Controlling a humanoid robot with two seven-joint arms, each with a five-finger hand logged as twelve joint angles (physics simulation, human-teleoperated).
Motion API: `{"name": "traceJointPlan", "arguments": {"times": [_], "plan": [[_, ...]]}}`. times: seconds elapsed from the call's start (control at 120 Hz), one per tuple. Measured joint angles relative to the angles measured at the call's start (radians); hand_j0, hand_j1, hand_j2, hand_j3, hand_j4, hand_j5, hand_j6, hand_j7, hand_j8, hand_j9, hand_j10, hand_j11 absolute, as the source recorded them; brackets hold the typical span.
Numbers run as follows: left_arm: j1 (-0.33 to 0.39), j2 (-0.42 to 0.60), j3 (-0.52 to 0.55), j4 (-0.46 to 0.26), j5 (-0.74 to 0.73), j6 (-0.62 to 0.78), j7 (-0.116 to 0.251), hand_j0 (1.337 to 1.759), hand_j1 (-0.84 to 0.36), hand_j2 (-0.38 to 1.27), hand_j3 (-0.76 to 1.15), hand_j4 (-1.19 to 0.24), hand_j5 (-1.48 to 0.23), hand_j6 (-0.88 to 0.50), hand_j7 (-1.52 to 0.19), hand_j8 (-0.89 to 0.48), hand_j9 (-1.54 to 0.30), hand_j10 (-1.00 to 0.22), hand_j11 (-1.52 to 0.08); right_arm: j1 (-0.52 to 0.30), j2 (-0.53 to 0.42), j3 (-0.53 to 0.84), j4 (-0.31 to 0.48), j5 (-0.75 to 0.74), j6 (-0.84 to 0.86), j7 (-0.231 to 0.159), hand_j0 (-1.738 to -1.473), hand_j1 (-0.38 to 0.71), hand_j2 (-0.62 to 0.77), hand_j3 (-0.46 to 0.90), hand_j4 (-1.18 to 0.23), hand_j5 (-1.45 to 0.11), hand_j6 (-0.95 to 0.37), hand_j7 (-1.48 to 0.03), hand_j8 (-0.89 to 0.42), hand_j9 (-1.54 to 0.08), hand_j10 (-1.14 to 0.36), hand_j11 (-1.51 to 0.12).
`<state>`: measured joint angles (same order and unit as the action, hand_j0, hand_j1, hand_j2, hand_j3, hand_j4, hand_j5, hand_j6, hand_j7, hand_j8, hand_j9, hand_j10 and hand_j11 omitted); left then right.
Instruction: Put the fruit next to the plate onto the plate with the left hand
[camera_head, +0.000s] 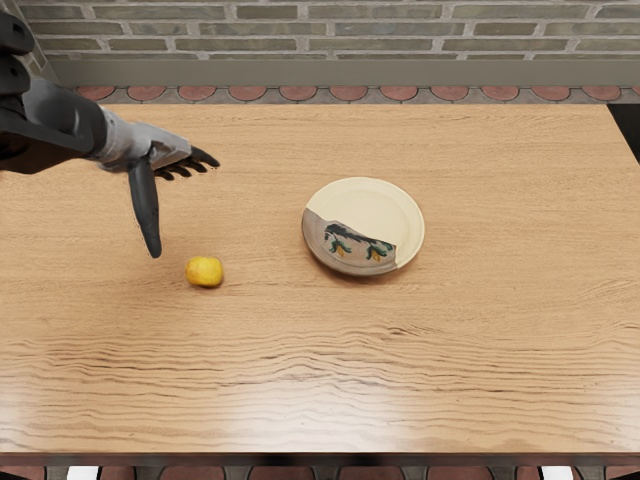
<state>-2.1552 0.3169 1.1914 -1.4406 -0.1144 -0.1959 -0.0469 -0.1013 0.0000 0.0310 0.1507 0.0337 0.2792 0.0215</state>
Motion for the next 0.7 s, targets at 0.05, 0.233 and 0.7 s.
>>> {"name": "traceJointPlan", "arguments": {"times": [0.05, 0.233, 0.7], "plan": [[0.013, -0.044, 0.001, -0.020, 0.000, 0.119, 0.011, 1.658, 0.34, 0.00, 0.00, -0.01, -0.01, -0.01, -0.01, -0.01, -0.01, -0.01, -0.01, 0.000, 0.000, 0.000, 0.000, 0.000, 0.000, 0.000, -1.658, -0.33, 0.00, 0.00, -0.01, -0.02, -0.01, -0.02, -0.01, -0.02, -0.01, -0.02], [0.101, -0.118, -0.009, -0.118, -0.017, 0.512, 0.049, 1.658, 0.34, 0.00, 0.00, -0.01, -0.01, -0.01, -0.01, -0.01, -0.01, -0.01, -0.01, 0.000, 0.000, 0.000, 0.000, 0.000, 0.000, 0.000, -1.658, -0.33, 0.00, 0.00, -0.01, -0.02, -0.01, -0.02, -0.01, -0.02, -0.01, -0.02], [0.142, -0.164, -0.036, -0.275, -0.054, 0.746, 0.056, 1.658, 0.33, 0.00, 0.00, -0.02, -0.03, -0.02, -0.03, -0.02, -0.03, -0.02, -0.03, 0.000, 0.000, 0.000, 0.000, 0.000, 0.000, 0.000, -1.658, -0.33, 0.00, 0.00, -0.01, -0.02, -0.01, -0.02, -0.01, -0.02, -0.01, -0.02]]}}
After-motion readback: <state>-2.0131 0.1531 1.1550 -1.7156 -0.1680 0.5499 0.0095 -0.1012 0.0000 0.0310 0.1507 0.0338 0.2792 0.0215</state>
